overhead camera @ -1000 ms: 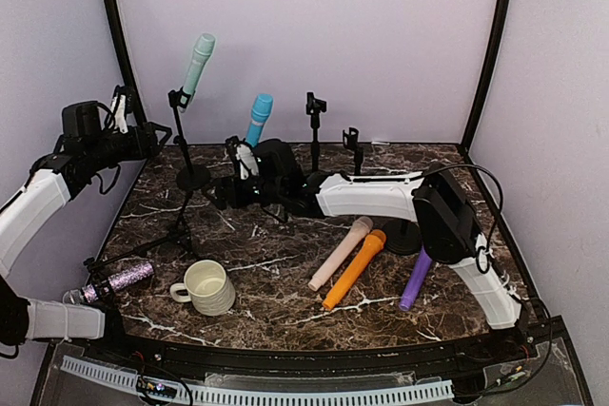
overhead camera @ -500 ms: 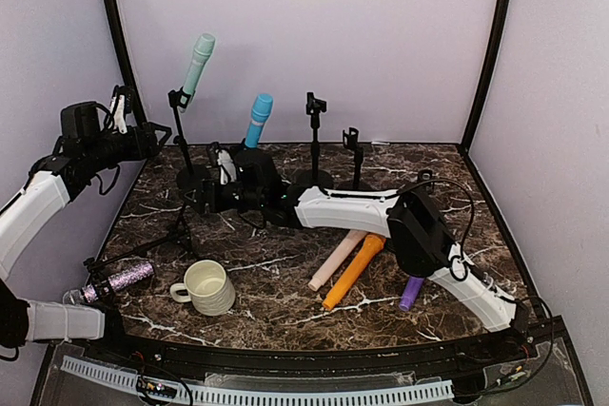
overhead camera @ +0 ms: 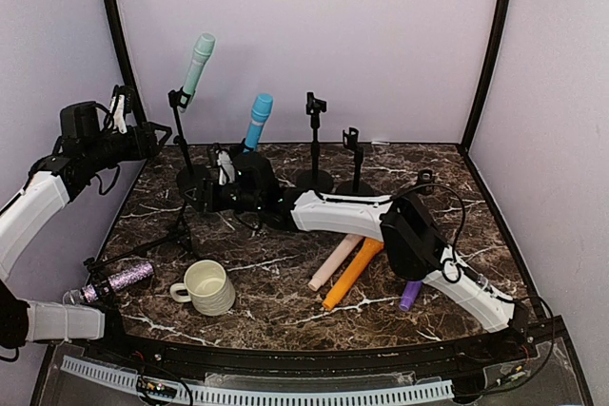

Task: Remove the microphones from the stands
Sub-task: Adjust the microphone stand with the microphone at the center of the board.

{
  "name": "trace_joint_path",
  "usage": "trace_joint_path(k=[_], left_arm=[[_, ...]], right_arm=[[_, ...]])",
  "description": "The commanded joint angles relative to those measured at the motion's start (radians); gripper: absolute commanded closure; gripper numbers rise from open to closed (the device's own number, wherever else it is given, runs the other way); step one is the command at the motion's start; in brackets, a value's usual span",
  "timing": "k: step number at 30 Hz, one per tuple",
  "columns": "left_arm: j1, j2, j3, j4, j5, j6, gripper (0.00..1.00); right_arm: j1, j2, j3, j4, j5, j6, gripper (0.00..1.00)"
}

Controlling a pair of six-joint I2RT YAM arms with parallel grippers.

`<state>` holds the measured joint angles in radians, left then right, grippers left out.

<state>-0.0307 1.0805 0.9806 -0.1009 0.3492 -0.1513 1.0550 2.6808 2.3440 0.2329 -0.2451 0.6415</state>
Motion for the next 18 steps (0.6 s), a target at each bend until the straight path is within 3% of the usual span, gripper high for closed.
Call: trace_joint_path(k=[1, 12, 18], left_arm=[[0.003, -0.027, -0.013, 0.026, 0.018, -0.01, 0.16], [0.004, -0.024, -0.016, 0.027, 0.019, -0.009, 0.16], [0.004, -0.025, -0.016, 0.027, 0.009, -0.003, 0.16]], right_arm=[[0.011, 0.041, 0.054, 0.057, 0.03, 0.023, 0.3], [0.013, 0.064, 0.078, 0.062, 0.018, 0.024, 0.44], [0.013, 0.012, -0.034, 0.151, 0.031, 0.077, 0.68]])
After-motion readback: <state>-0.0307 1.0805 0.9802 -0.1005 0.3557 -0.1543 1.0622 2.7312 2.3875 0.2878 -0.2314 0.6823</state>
